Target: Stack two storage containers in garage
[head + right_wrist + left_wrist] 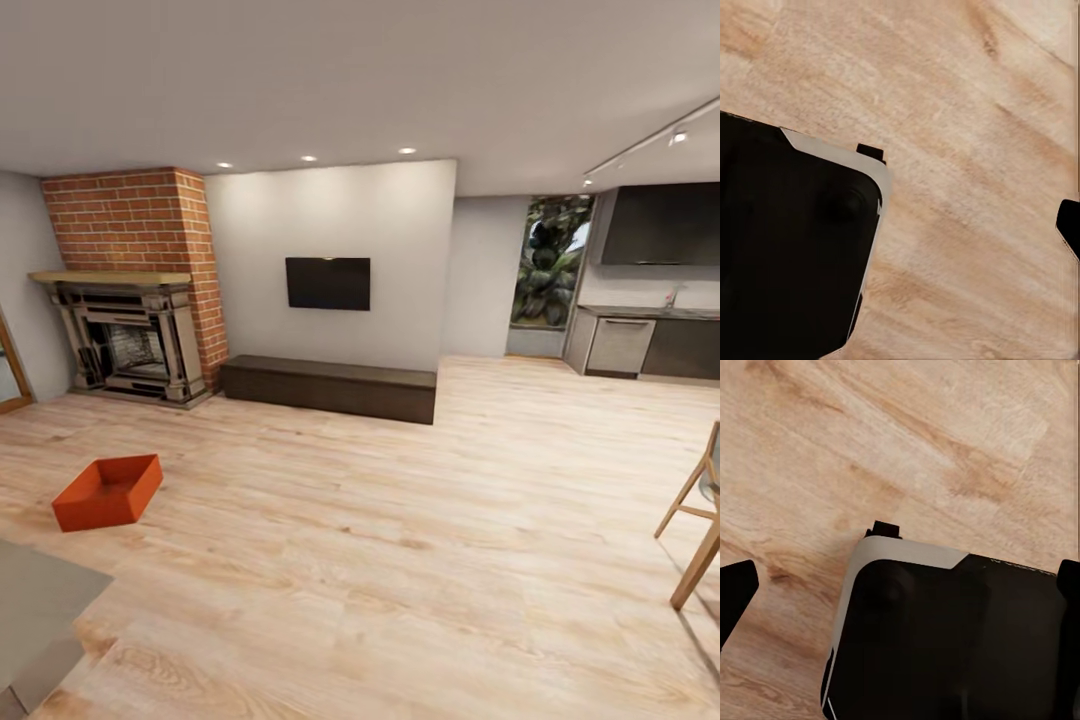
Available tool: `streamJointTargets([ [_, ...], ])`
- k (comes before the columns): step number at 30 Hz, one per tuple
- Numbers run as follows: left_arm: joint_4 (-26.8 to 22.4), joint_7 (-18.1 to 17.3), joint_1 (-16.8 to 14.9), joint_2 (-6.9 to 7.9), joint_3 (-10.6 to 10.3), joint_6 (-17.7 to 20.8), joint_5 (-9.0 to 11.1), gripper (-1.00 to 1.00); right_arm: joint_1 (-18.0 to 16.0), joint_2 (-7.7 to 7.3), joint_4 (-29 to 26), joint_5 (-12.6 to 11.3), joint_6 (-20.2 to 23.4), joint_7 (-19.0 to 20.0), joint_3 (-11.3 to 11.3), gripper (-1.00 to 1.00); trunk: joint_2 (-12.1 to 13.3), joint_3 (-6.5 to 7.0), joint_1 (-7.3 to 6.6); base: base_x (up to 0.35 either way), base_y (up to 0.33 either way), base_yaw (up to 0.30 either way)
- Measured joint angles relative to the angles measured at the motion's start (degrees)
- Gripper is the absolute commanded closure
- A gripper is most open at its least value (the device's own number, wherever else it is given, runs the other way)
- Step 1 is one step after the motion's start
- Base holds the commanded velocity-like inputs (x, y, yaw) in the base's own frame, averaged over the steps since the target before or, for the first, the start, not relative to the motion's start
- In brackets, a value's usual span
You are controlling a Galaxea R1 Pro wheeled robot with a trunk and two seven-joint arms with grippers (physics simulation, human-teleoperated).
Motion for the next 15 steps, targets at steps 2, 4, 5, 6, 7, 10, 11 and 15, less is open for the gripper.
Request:
streamJointTargets([
  [2,0.0,0.0,0.0,-0.05,-0.1,0.0,0.0,-1.00,0.0,0.04,0.0,0.0,0.0,0.0,0.1,-1.00,0.0,0.00,0.00,0.323,0.000,0.000],
  [4,0.0,0.0,0.0,-0.07,-0.1,0.0,0.0,-1.00,0.0,0.06,0.0,0.1,0.1,0.0,0.1,-1.00,0.0,0.00,0.00,0.323,0.000,0.000],
  [5,0.0,0.0,0.0,-0.08,-0.1,-0.1,0.0,-1.00,0.0,0.07,0.0,0.1,0.1,0.0,0.1,-1.00,0.0,0.00,0.00,0.323,0.000,0.000],
  [6,0.0,0.0,0.0,-0.08,-0.1,0.0,0.0,-1.00,0.0,0.07,0.0,0.1,0.1,0.0,0.1,-1.00,0.0,0.00,0.00,0.323,0.000,0.000],
  [7,0.0,0.0,0.0,-0.08,-0.1,0.0,0.0,-1.00,0.0,0.08,0.0,0.1,0.1,0.0,0.1,-1.00,0.0,0.00,0.00,0.323,0.000,0.000],
  [10,0.0,0.0,0.0,-0.07,-0.1,0.0,0.0,-1.00,0.0,0.02,0.0,0.1,0.2,0.0,0.1,-1.00,0.0,0.00,0.00,0.323,0.000,0.000],
  [11,0.0,0.0,0.0,-0.05,-0.1,0.0,0.0,-1.00,0.0,0.01,0.0,0.1,0.3,0.0,0.1,-1.00,0.0,0.00,0.00,0.323,0.000,0.000],
  [15,0.0,0.0,0.0,-0.01,-0.1,-0.1,0.1,-1.00,0.0,0.00,0.0,0.0,0.3,0.0,0.1,-1.00,0.0,0.00,0.00,0.323,0.000,0.000],
])
